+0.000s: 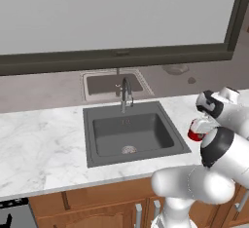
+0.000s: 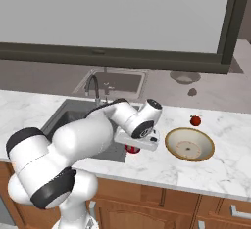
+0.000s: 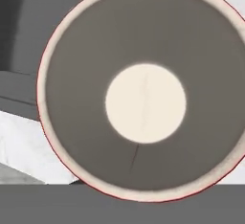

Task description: Pick the mug and place it in the sink. Pick the bowl and place it in the open cabinet and then close the cabinet.

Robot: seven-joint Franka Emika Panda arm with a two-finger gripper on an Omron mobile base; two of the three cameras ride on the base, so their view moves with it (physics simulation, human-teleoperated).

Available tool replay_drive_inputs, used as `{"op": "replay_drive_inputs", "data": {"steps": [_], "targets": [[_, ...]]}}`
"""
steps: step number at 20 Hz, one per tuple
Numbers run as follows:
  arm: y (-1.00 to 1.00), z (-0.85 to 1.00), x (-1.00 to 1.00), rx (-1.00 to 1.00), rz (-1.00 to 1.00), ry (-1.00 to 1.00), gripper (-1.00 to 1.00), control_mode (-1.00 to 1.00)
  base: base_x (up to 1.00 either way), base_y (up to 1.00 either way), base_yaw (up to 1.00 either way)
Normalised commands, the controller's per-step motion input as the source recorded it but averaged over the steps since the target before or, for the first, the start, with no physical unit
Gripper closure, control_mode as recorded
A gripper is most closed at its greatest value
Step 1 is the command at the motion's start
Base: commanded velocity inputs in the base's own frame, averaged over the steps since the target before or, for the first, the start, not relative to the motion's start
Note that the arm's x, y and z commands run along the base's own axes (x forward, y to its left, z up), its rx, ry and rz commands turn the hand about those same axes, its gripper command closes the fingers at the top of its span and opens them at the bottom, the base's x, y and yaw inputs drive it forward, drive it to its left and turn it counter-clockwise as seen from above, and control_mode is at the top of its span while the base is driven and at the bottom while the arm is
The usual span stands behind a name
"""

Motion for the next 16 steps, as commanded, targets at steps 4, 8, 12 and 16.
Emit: {"op": "replay_drive_inputs", "data": {"steps": [4, 8, 12, 16], "targets": [[0.29, 1.00, -0.13, 0.00, 0.00, 0.35, 1.00, -1.00, 0.00, 0.00, 0.00], [0.44, 0.70, 0.00, -0.04, 0.00, 0.42, 1.00, -1.00, 0.00, 0.00, 0.00], [0.41, 0.02, -0.04, -0.02, 0.07, 0.13, 1.00, -1.00, 0.00, 0.00, 0.00], [0.07, 0.00, -0.11, 0.08, 0.20, 0.00, 1.00, -1.00, 0.00, 0.00, 0.00]]}}
